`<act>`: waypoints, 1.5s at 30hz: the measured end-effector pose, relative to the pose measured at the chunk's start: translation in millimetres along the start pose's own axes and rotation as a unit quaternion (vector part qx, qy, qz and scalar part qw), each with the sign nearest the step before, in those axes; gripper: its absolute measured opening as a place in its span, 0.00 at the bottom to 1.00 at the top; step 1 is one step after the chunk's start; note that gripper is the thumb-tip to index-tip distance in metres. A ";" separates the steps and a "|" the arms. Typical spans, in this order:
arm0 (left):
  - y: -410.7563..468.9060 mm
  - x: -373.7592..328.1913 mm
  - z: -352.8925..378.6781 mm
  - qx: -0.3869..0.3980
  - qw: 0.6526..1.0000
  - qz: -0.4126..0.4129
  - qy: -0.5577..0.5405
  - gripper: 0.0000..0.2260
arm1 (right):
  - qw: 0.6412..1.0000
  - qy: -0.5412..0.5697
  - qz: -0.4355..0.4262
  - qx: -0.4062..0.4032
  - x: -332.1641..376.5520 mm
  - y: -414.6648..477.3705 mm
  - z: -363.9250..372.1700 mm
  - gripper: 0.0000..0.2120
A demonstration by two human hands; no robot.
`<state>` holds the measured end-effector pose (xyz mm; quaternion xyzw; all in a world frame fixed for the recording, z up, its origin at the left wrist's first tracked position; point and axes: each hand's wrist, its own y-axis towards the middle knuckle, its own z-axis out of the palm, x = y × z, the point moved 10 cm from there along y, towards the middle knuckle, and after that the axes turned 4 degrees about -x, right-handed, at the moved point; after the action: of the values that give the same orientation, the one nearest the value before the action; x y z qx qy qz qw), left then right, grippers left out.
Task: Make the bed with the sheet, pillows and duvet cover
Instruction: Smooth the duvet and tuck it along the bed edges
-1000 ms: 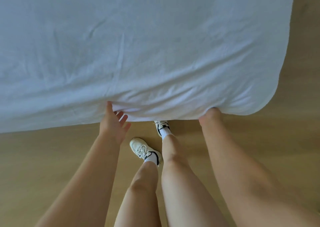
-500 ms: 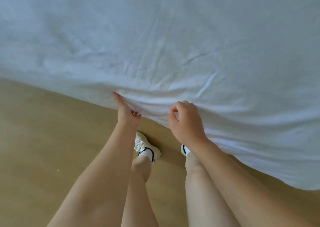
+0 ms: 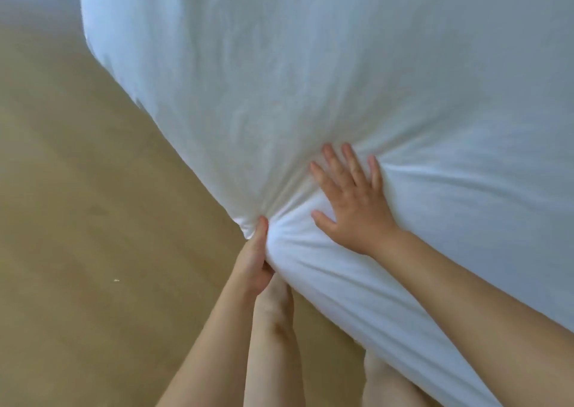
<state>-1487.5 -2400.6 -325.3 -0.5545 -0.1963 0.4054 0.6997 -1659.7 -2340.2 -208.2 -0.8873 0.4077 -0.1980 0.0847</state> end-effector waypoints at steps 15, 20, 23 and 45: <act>-19.4 -377.8 -13.2 -0.146 0.949 0.241 -0.140 0.19 | 0.999 0.032 -0.021 -0.028 86.6 206.0 -72.0 0.34; -49.2 -398.2 -55.9 -0.193 0.919 0.331 -0.093 0.06 | 0.995 0.062 -0.032 -0.065 110.1 271.8 -103.4 0.34; -6.8 -398.0 -73.5 -0.256 0.942 0.209 -0.065 0.10 | 0.997 0.023 -0.074 -0.021 119.6 303.1 -98.1 0.34; 97.9 -663.2 134.2 -0.186 0.783 0.321 0.500 0.20 | 0.989 0.078 0.102 -0.067 25.7 448.6 -172.4 0.32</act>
<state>-2013.0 -2833.0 -259.6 -0.8297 0.2987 0.2287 0.4123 -2026.6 -2650.7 -184.3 -0.8265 0.5141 -0.2291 0.0126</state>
